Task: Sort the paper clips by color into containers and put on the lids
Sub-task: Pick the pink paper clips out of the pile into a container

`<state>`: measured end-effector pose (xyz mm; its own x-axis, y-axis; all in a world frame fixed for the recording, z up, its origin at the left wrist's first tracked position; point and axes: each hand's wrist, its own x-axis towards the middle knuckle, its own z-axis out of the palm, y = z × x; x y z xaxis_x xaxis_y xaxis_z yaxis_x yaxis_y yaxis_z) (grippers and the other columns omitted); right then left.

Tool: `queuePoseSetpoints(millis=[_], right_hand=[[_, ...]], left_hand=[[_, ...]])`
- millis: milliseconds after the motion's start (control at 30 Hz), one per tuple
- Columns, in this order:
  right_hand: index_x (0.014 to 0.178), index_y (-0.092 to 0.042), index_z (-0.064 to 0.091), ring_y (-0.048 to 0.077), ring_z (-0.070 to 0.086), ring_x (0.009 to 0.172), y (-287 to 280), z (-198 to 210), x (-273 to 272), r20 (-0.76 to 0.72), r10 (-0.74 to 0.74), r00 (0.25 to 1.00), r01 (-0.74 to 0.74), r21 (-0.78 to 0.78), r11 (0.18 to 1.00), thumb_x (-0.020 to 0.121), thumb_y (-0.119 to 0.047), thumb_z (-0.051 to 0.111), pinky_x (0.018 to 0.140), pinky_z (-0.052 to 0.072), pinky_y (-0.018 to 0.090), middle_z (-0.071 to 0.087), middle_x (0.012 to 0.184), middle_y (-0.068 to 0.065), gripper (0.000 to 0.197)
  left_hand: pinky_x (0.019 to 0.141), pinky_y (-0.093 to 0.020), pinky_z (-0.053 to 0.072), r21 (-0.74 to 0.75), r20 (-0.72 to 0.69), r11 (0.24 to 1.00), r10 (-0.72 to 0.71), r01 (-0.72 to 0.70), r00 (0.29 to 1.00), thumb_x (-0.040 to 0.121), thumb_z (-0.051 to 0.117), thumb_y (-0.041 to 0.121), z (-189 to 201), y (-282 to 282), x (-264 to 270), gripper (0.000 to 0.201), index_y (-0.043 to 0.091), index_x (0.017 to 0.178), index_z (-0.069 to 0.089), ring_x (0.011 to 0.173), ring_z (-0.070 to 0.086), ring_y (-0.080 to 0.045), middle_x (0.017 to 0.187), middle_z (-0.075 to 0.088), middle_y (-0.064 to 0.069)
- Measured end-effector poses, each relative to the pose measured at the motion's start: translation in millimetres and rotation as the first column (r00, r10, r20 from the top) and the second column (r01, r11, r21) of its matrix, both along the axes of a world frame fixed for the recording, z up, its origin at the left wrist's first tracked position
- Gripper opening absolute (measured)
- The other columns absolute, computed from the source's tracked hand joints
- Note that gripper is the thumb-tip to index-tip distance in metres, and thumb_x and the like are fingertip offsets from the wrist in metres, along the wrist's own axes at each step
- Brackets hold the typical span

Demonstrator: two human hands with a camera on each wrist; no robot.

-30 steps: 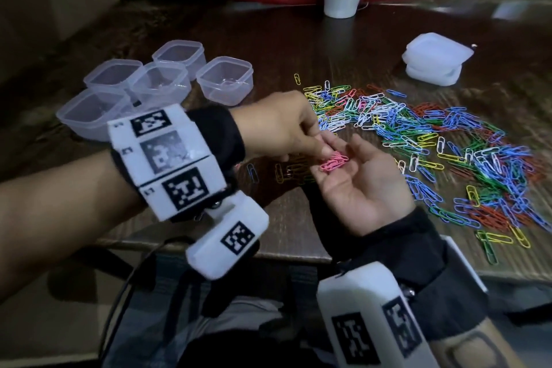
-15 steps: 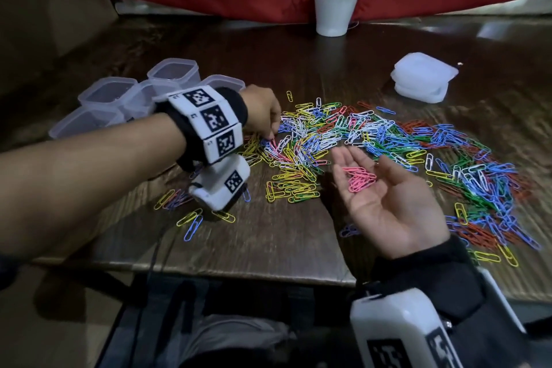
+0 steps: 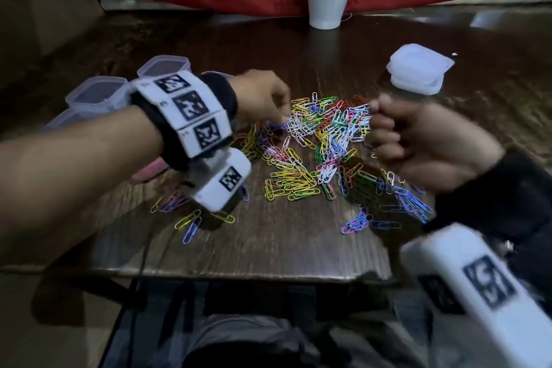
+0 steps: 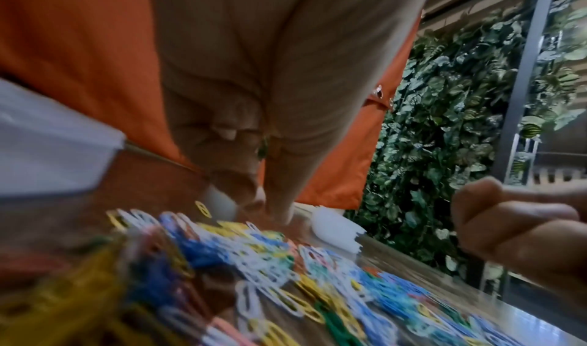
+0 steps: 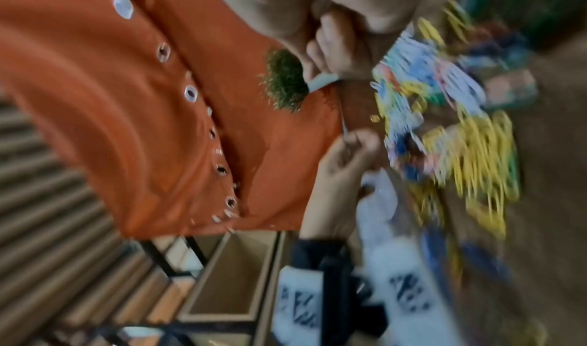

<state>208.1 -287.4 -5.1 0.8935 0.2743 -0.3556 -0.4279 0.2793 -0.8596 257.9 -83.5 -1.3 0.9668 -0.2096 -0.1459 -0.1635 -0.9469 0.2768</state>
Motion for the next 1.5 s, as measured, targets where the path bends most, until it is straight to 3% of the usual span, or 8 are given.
queuePoseSetpoints(millis=[167, 300, 400, 833, 1067, 1200, 1333, 1500], right_hand=[[0.075, -0.017, 0.064, 0.008, 0.038, 0.048, 29.1, 17.4, 39.4, 0.204, 0.615, 0.762, -0.186, -0.84, 0.509, 0.095, -0.017, 0.048, 0.039, 0.024, 0.016, 0.048, 0.058, -0.003, 0.026], [0.095, -0.014, 0.072, 0.003, 0.045, 0.056, 76.0, 2.1, 45.0, 0.016, 0.869, 0.495, -0.08, -0.995, 0.064, 0.083, -0.028, 0.067, 0.045, 0.033, 0.014, 0.058, 0.064, -0.007, 0.019], [0.1, -0.013, 0.07, 0.013, 0.048, 0.065, 97.7, -9.8, 49.6, -0.043, 0.891, 0.451, 0.059, -0.995, -0.078, 0.076, -0.032, 0.074, 0.047, 0.032, 0.018, 0.053, 0.067, -0.002, 0.031], [0.071, -0.015, 0.058, 0.005, 0.04, 0.052, 78.4, -20.3, 63.0, -0.027, 0.861, 0.507, -0.113, -0.993, 0.035, 0.083, -0.021, 0.068, 0.037, 0.03, 0.009, 0.047, 0.06, -0.005, 0.017], [0.07, -0.012, 0.042, 0.005, 0.03, 0.036, 59.7, -5.9, 68.5, -0.036, 0.653, 0.757, -0.419, -0.793, 0.442, 0.097, -0.011, 0.037, 0.032, 0.023, 0.013, 0.046, 0.053, -0.001, 0.027], [0.094, -0.015, 0.045, 0.008, 0.04, 0.043, 64.6, -10.2, 58.8, -0.032, 0.726, 0.687, -0.383, -0.865, 0.323, 0.094, -0.002, 0.035, 0.036, 0.03, 0.015, 0.051, 0.063, 0.001, 0.016], [0.107, -0.007, 0.058, 0.018, 0.05, 0.081, 84.0, -13.7, 52.6, -0.064, 0.868, 0.492, -0.066, -0.997, -0.036, 0.094, -0.032, 0.049, 0.06, 0.038, 0.024, 0.056, 0.091, 0.006, 0.03], [0.1, 0.001, 0.065, 0.016, 0.05, 0.062, 101.0, -18.2, 57.3, -0.155, 0.85, 0.504, -0.081, -0.988, -0.133, 0.083, -0.026, 0.068, 0.041, 0.036, 0.016, 0.052, 0.067, 0.001, 0.031]], left_hand=[[0.065, -0.021, 0.035, 0.096, -0.111, 0.991, -0.084, 0.095, 0.99, 0.075, 0.076, 0.02, -12.7, 23.6, -10.0, 0.026, 0.015, 0.1, 0.068, 0.073, 0.049, -0.009, 0.079, 0.058, 0.005], [0.077, -0.026, 0.039, 0.138, -0.111, 0.984, -0.098, 0.113, 0.989, 0.073, 0.078, 0.024, -20.1, 21.3, -7.9, 0.021, 0.021, 0.089, 0.064, 0.084, 0.048, -0.012, 0.08, 0.056, 0.007], [0.07, -0.025, 0.039, 0.154, -0.153, 0.98, -0.105, 0.129, 0.983, 0.069, 0.08, 0.02, -15.2, 24.9, -9.7, 0.025, 0.023, 0.083, 0.059, 0.07, 0.051, -0.011, 0.069, 0.055, 0.009], [0.063, -0.021, 0.039, 0.071, -0.263, 0.989, -0.107, 0.13, 0.959, 0.083, 0.068, 0.02, -16.7, 21.9, -7.9, 0.015, 0.022, 0.071, 0.059, 0.064, 0.049, 0.0, 0.067, 0.057, 0.012], [0.049, -0.008, 0.036, -0.463, -0.196, 0.88, 0.017, -0.108, 0.98, 0.083, 0.064, 0.006, -8.7, 40.2, -22.5, 0.011, 0.014, 0.083, 0.057, 0.053, 0.049, 0.001, 0.07, 0.054, 0.0], [0.039, -0.009, 0.031, -0.557, -0.246, 0.804, 0.081, -0.209, 0.966, 0.092, 0.049, 0.0, -7.2, 40.4, -34.0, 0.014, 0.011, 0.091, 0.058, 0.045, 0.045, -0.001, 0.066, 0.049, -0.002], [0.033, -0.01, 0.02, -0.676, -0.376, 0.595, 0.23, -0.435, 0.898, 0.091, 0.036, 0.011, -1.0, 51.0, -45.8, 0.024, 0.014, 0.068, 0.044, 0.035, 0.033, -0.005, 0.047, 0.039, 0.003], [0.034, -0.005, 0.008, -0.607, -0.379, 0.599, 0.36, -0.523, 0.853, 0.095, 0.035, 0.02, -1.5, 69.0, -71.2, 0.035, 0.018, 0.06, 0.035, 0.032, 0.017, -0.002, 0.043, 0.023, 0.009]])
